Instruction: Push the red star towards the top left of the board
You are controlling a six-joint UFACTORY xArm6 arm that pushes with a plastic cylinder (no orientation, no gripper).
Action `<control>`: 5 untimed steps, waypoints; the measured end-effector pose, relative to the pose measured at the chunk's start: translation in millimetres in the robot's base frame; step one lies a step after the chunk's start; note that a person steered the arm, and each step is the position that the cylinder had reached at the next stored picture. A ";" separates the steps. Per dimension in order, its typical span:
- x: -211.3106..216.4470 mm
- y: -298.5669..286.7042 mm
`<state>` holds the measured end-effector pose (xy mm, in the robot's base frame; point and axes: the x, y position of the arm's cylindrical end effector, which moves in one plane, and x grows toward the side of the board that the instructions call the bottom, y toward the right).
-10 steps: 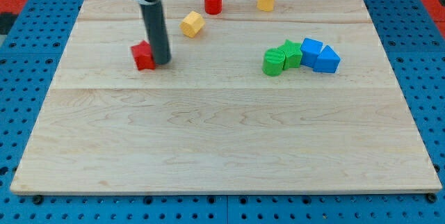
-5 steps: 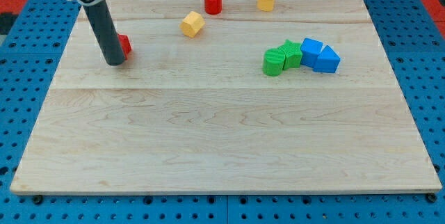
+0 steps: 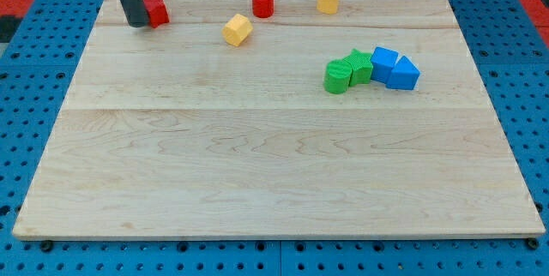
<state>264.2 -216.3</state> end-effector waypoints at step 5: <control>-15.0 30.6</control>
<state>249.2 -185.7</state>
